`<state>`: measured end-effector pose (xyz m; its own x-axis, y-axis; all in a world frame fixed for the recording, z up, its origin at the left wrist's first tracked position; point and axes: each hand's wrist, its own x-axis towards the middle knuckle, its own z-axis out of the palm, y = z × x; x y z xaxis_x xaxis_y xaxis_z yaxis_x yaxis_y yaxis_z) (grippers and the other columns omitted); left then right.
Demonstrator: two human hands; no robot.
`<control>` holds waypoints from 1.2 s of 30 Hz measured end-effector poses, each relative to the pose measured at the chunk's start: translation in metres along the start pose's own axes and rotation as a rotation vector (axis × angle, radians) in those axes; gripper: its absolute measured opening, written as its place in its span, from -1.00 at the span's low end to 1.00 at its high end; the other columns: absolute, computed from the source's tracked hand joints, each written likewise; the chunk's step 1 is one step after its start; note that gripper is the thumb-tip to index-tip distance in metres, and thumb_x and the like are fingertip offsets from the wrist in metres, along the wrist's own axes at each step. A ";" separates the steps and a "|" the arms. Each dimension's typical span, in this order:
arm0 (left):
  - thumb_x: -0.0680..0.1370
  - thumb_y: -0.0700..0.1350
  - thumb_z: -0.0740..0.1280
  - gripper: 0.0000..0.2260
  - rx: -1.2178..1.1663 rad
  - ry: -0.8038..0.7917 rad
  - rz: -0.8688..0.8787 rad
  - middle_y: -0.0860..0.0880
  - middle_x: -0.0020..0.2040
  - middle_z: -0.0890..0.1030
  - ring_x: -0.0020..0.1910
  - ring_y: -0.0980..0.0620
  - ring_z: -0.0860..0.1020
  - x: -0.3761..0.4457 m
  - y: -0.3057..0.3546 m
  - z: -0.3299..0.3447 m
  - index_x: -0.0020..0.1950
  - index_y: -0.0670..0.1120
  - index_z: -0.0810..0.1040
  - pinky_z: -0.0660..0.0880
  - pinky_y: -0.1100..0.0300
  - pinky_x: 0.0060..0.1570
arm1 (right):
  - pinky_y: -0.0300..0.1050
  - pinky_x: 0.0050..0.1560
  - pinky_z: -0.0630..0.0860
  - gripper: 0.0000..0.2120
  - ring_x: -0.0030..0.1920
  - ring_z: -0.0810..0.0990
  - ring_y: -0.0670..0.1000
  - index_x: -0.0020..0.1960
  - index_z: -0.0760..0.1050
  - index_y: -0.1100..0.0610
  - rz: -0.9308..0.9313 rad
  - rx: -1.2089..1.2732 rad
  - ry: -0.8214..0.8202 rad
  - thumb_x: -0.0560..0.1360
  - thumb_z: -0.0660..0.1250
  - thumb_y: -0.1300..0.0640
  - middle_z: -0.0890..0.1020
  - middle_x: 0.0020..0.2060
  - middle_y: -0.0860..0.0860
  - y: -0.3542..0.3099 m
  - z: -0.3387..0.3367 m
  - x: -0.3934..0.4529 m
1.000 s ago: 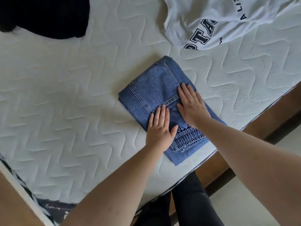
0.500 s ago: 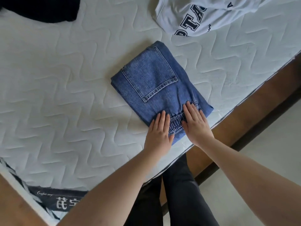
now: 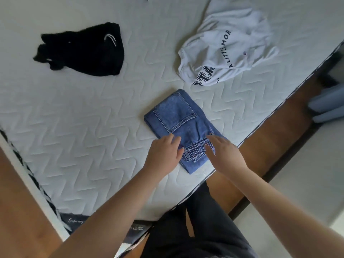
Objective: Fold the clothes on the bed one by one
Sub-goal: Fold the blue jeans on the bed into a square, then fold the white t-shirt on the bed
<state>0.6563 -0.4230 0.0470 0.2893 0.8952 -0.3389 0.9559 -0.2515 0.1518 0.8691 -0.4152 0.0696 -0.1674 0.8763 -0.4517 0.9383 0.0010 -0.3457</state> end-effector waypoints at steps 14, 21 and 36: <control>0.60 0.15 0.05 -0.49 0.129 0.217 0.098 -0.10 0.21 0.57 0.21 -0.16 0.53 -0.073 0.073 -0.117 0.41 -0.08 0.48 0.47 -0.07 0.14 | 0.07 0.18 0.50 -0.64 0.19 0.59 0.17 0.33 0.51 0.15 -0.101 -0.064 0.345 0.56 0.32 0.06 0.61 0.22 0.07 0.030 -0.079 -0.115; 0.59 0.11 0.09 -0.52 0.126 0.260 0.231 -0.14 0.20 0.58 0.25 -0.21 0.51 -0.065 0.173 -0.130 0.34 -0.13 0.53 0.46 -0.10 0.23 | 0.08 0.34 0.43 -0.60 0.27 0.56 0.14 0.35 0.49 0.21 -0.100 -0.086 0.389 0.57 0.31 0.06 0.58 0.27 0.11 0.107 -0.103 -0.178; 0.60 0.13 -0.02 -0.48 0.143 0.141 0.389 -0.04 0.19 0.56 0.18 -0.10 0.52 -0.010 0.284 -0.161 0.45 -0.04 0.42 0.42 -0.02 0.24 | 0.10 0.28 0.45 -0.58 0.29 0.51 0.15 0.35 0.48 0.15 0.110 -0.071 0.552 0.55 0.34 0.00 0.56 0.28 0.10 0.209 -0.152 -0.196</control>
<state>0.9170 -0.4448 0.2428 0.6287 0.7630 -0.1501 0.7776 -0.6191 0.1098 1.1439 -0.5138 0.2107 0.0980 0.9950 0.0216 0.9625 -0.0892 -0.2561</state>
